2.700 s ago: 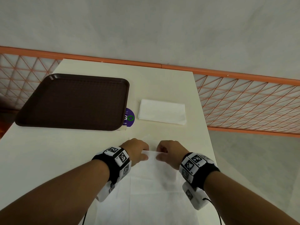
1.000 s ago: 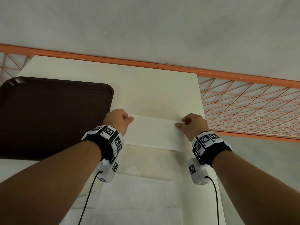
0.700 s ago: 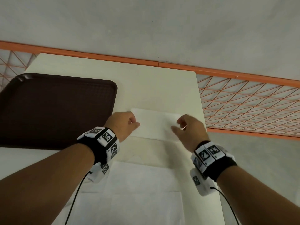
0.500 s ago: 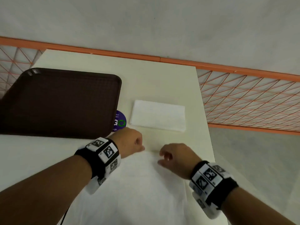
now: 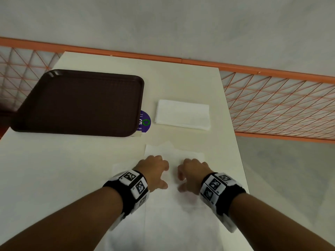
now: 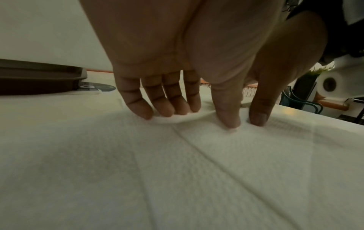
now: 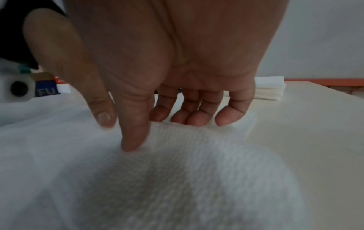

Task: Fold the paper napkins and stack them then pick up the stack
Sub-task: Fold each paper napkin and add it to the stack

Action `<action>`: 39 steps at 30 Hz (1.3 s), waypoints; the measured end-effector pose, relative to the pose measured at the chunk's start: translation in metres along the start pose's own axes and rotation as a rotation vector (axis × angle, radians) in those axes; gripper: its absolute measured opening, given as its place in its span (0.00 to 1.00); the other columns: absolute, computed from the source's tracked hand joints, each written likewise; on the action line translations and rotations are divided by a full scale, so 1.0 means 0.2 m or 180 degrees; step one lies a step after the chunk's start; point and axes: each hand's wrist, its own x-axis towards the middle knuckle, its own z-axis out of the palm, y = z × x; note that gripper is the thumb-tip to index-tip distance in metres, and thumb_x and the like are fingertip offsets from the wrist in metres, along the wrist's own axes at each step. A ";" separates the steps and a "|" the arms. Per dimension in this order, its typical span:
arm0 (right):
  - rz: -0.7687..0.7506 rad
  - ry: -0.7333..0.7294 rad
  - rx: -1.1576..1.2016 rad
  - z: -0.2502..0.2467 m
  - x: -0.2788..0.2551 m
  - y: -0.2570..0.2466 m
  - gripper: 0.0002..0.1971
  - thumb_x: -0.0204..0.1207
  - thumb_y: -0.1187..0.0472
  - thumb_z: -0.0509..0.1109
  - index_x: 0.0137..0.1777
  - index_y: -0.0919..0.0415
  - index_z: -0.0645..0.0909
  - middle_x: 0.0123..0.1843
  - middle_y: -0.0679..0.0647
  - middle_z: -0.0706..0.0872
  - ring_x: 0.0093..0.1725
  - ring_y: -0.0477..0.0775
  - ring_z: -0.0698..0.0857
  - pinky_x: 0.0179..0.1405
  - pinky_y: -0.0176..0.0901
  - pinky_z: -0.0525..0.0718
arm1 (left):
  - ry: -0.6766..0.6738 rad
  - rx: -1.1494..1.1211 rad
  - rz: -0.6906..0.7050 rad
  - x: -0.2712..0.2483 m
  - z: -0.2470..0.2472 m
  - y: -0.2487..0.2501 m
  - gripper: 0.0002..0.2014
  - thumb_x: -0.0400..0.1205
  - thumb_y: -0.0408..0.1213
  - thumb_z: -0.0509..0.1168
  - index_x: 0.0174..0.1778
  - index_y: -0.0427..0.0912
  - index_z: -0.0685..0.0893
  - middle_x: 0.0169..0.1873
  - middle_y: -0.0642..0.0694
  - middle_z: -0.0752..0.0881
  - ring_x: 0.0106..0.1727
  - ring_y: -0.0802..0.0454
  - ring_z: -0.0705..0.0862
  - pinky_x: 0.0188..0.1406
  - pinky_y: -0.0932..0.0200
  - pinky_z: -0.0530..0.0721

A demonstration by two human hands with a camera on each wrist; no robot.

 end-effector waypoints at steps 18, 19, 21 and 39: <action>0.0134 0.0545 0.0457 -0.21 -0.09 0.06 0.11 0.77 0.53 0.68 0.58 0.52 0.79 0.54 0.53 0.83 0.51 0.58 0.82 0.46 0.44 0.78 | 0.1117 -0.0517 -0.0066 -0.07 -0.18 -0.09 0.01 0.80 0.39 0.65 0.46 0.48 0.81 0.43 0.52 0.83 0.48 0.48 0.83 0.50 0.53 0.82; 0.0149 0.0653 0.0451 -0.22 -0.10 0.07 0.08 0.78 0.53 0.68 0.55 0.52 0.78 0.51 0.51 0.82 0.48 0.57 0.81 0.43 0.43 0.77 | 0.1250 -0.0454 0.0006 -0.08 -0.19 -0.10 0.02 0.81 0.39 0.64 0.47 0.48 0.81 0.44 0.53 0.82 0.49 0.49 0.82 0.50 0.53 0.81; 0.0090 0.0832 0.0411 -0.22 -0.12 0.06 0.04 0.78 0.54 0.66 0.50 0.51 0.77 0.48 0.49 0.82 0.46 0.55 0.80 0.42 0.43 0.75 | 0.1394 -0.0332 0.0193 -0.10 -0.20 -0.10 0.03 0.81 0.37 0.64 0.49 0.46 0.81 0.47 0.52 0.82 0.52 0.50 0.80 0.52 0.56 0.78; -0.0151 0.0794 0.0344 0.12 -0.11 0.03 0.22 0.82 0.39 0.56 0.65 0.50 0.79 0.66 0.47 0.79 0.64 0.53 0.75 0.62 0.47 0.74 | 0.0479 0.0564 0.0481 -0.04 -0.03 -0.06 0.24 0.86 0.52 0.54 0.76 0.46 0.70 0.76 0.51 0.70 0.77 0.51 0.66 0.75 0.53 0.66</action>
